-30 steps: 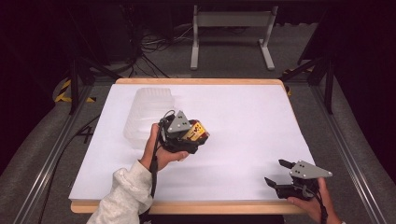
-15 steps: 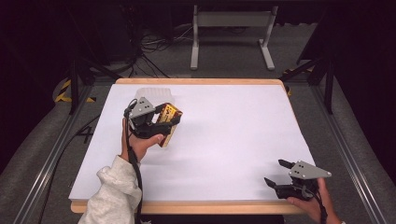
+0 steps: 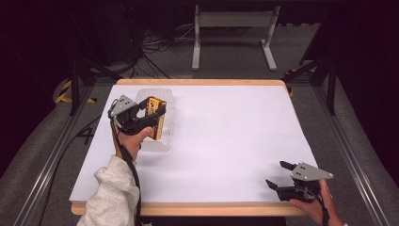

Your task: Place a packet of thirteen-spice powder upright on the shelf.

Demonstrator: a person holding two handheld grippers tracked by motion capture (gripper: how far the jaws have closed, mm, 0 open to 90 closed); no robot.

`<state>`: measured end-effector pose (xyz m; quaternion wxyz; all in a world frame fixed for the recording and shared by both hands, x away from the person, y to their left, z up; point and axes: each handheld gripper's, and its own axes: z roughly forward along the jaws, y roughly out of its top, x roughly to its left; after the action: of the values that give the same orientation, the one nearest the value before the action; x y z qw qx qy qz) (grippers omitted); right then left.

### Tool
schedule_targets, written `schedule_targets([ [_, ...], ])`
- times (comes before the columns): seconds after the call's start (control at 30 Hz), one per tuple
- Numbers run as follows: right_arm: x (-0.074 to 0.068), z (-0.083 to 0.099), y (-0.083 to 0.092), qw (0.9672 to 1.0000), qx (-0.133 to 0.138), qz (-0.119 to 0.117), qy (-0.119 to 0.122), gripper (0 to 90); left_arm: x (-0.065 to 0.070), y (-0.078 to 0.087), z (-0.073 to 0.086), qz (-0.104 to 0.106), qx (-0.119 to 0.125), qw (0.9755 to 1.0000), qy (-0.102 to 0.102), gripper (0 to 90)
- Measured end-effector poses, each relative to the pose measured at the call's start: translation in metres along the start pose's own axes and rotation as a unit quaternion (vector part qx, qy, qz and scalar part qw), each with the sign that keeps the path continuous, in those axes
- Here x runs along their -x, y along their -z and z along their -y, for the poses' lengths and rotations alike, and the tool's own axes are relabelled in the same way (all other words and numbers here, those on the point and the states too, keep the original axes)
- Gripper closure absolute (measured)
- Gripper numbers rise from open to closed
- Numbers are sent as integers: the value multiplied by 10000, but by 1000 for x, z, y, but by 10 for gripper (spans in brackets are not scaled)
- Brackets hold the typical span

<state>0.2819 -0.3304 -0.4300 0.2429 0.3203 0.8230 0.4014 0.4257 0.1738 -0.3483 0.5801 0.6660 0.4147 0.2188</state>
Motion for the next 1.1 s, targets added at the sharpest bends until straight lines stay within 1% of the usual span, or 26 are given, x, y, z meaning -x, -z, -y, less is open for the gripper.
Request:
schedule_targets([
  [0.03, 0, 0, 0, 10000, 0, 0, 0, 179, 0, 0, 0, 0, 0, 10000, 0, 321],
  [0.07, 0, 0, 0, 10000, 2, -18, 0, 179, -3, 0, 2, -194, 48, 9998, 56, 321],
  [0.1, 0, 0, 0, 10000, 2, -18, 0, 179, -3, 0, 2, -194, 48, 9998, 56, 321],
  [0.17, 0, -1, -1, 10000, 15, -28, 4, 179, -5, 0, 4, -331, 47, 9994, 83, 321],
  [0.23, 0, -1, -1, 10000, 11, -49, 25, 178, -6, 0, 5, -519, 84, 9986, 32, 321],
  [0.27, 0, -2, -2, 10000, 12, -51, 33, 178, -6, 0, 6, -572, 79, 9983, 15, 321],
  [0.33, 0, -2, -3, 10000, 18, -70, 53, 178, -9, 1, 7, -592, 173, 9980, 137, 321],
  [0.37, -1, -2, -3, 10000, 21, -86, 42, 178, -10, 2, 8, -613, 197, 9978, 161, 321],
  [0.4, -1, -3, -4, 9999, 16, -93, 63, 178, -11, 1, 10, -699, 266, 9971, 168, 321],
  [0.43, -1, -3, -4, 9999, 10, -109, 68, 178, -12, 1, 11, -679, 269, 9973, 119, 321],
  [0.47, -1, -3, -5, 9999, 6, -123, 75, 178, -12, 0, 13, -639, 197, 9977, 137, 321],
  [0.53, -1, -4, -6, 9999, 4, -131, 85, 177, -11, -1, 16, -754, 188, 9969, 88, 321],
  [0.6, -1, -5, -7, 9998, 9, -155, 105, 176, -11, -2, 19, -670, 134, 9976, 122, 320],
  [0.63, -1, -5, -7, 9998, 22, -164, 125, 176, -10, -2, 20, -734, 143, 9972, 61, 320],
  [0.73, -1, -7, -8, 9997, 26, -191, 137, 176, -8, -3, 23, -718, 184, 9972, 16, 321],
  [0.77, -1, -7, -9, 9997, 37, -199, 146, 175, -8, -4, 24, -674, 133, 9976, 1, 320],
  [0.8, -1, -7, -10, 9997, 28, -208, 146, 175, -9, -4, 24, -683, 118, 9976, -18, 320],
  [0.87, -2, -8, -10, 9996, 16, -225, 171, 175, -9, -3, 27, -664, 118, 9977, 32, 320],
  [0.97, -1, -9, -11, 9996, 36, -230, 169, 175, -9, -1, 29, -687, 126, 9976, 7, 319],
  [1.0, -1, -9, -11, 9995, 45, -237, 185, 175, -9, 0, 29, -726, 151, 9972, -4, 319],
  [1.03, -1, -10, -12, 9995, 50, -243, 193, 175, -9, 1, 30, -718, 174, 9973, -5, 318],
  [1.07, -1, -10, -12, 9995, 48, -251, 201, 175, -9, 3, 30, -781, 114, 9969, -14, 316],
  [1.1, -1, -10, -13, 9995, 38, -256, 194, 175, -9, 3, 30, -790, 86, 9968, 17, 310],
])
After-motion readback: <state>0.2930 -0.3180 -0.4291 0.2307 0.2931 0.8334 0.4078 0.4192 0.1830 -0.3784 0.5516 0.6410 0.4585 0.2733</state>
